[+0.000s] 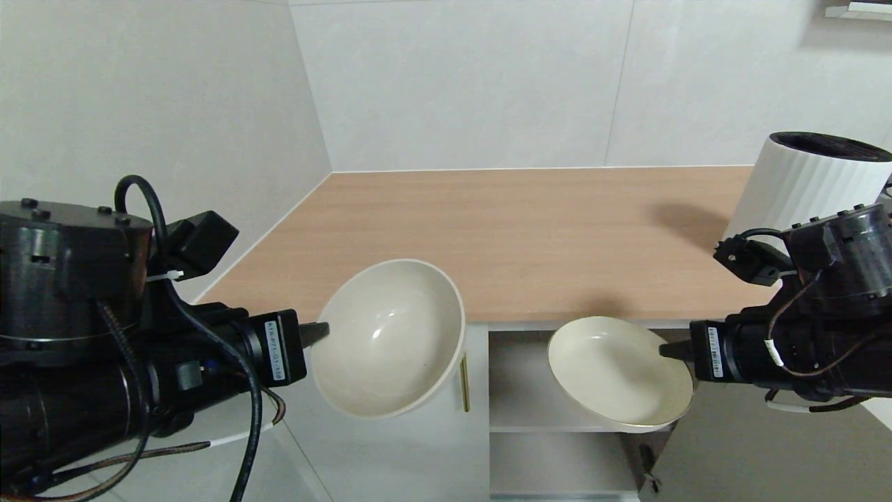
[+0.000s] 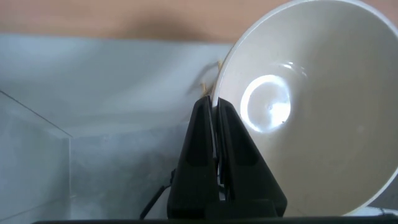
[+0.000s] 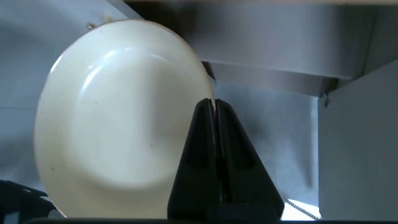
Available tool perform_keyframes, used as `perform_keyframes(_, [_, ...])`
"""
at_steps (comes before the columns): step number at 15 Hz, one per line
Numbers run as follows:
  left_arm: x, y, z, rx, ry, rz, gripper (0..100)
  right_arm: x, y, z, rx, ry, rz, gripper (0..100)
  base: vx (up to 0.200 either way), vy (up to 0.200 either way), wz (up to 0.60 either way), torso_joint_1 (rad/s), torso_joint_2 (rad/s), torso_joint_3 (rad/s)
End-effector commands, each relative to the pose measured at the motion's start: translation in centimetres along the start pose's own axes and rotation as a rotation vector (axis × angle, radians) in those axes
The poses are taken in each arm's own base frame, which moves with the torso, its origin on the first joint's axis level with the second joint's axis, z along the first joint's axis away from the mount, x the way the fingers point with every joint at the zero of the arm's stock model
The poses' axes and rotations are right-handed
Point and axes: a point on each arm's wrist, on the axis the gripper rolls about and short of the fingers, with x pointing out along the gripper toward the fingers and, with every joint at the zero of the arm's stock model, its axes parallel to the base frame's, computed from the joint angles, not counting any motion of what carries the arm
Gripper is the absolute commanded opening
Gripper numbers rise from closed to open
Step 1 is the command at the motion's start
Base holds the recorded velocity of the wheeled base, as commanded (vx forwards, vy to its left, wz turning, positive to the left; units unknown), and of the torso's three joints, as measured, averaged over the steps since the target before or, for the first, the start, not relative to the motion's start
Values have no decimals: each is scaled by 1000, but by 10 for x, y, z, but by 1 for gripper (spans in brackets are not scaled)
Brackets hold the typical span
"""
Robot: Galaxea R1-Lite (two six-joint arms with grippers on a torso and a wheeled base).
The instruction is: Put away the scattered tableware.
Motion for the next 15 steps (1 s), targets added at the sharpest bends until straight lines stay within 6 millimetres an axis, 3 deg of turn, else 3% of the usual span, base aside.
perform_keyframes(1, [2,-1,-1,3,10,1,0,4,0,-1,0,15,-4,0,0,0,0,-163,422,251])
perform_keyframes(15, [6,-1,-4,8,27,5,0,21,-3,-7,-11,72,-28,0,0,0,0,-154,460,303])
